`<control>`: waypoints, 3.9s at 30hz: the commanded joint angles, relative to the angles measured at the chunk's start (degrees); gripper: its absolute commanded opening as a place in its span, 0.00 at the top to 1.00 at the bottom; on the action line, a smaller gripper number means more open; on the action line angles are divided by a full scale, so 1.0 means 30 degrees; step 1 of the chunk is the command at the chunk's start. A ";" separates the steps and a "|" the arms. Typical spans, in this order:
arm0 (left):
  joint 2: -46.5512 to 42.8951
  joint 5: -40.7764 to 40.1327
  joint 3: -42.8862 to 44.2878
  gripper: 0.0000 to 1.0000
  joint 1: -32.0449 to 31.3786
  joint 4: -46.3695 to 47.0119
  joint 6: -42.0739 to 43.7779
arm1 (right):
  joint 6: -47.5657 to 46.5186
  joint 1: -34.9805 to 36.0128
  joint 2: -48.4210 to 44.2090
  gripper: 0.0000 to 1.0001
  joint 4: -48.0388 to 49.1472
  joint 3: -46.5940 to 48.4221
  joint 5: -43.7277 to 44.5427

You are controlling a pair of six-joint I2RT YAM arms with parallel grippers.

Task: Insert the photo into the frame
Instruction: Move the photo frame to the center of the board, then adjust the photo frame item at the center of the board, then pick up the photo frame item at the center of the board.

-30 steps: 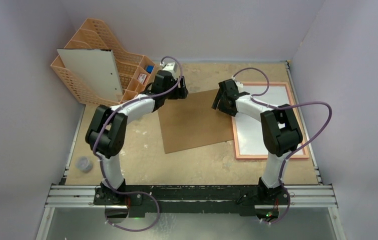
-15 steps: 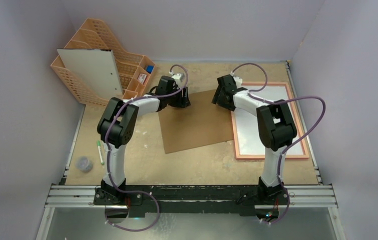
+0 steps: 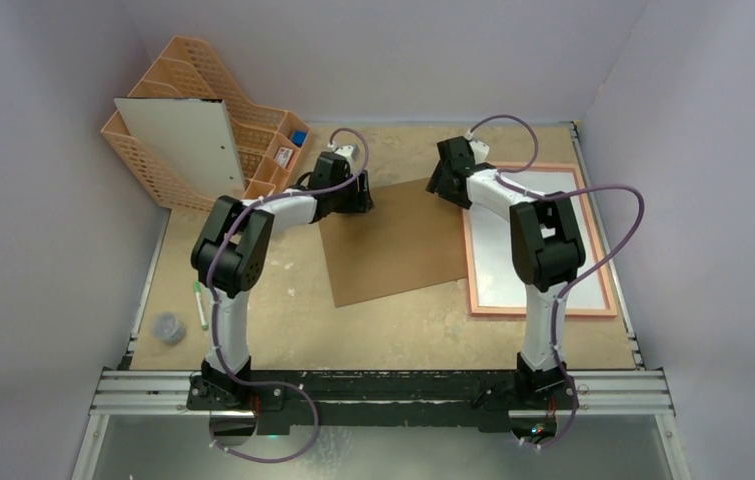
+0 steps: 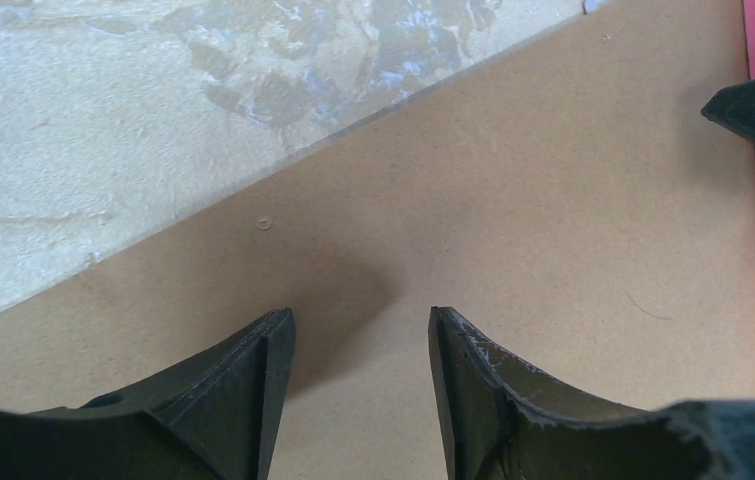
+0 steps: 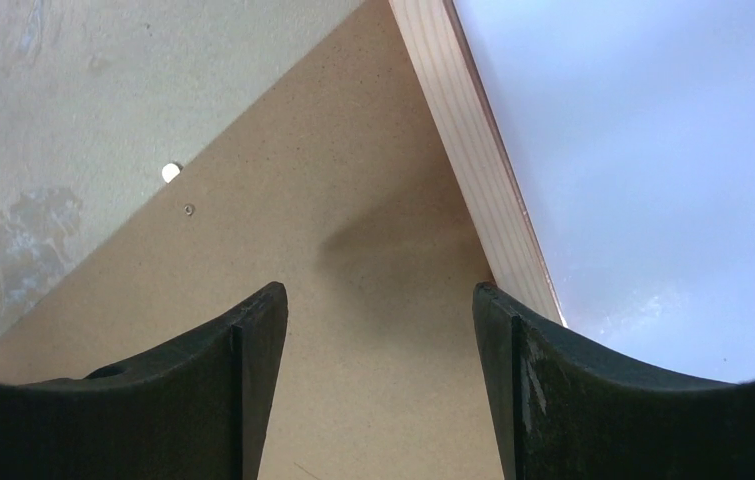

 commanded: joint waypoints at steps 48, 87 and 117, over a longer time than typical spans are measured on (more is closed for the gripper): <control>0.5743 0.9905 0.8355 0.36 0.3023 -1.1175 1.0169 | 1.1017 0.3757 -1.0784 0.19 0.3125 -1.5861 -0.8086; -0.0438 0.7037 -0.3577 0.45 0.1595 -0.7829 0.2511 | -0.1121 0.0233 -0.2952 0.19 0.7207 -0.7872 -1.2115; -0.7617 -0.1427 -0.8261 0.28 0.0386 -0.3142 -0.2931 | -0.0778 -0.0174 -0.3947 0.20 0.4740 -0.7856 -0.7344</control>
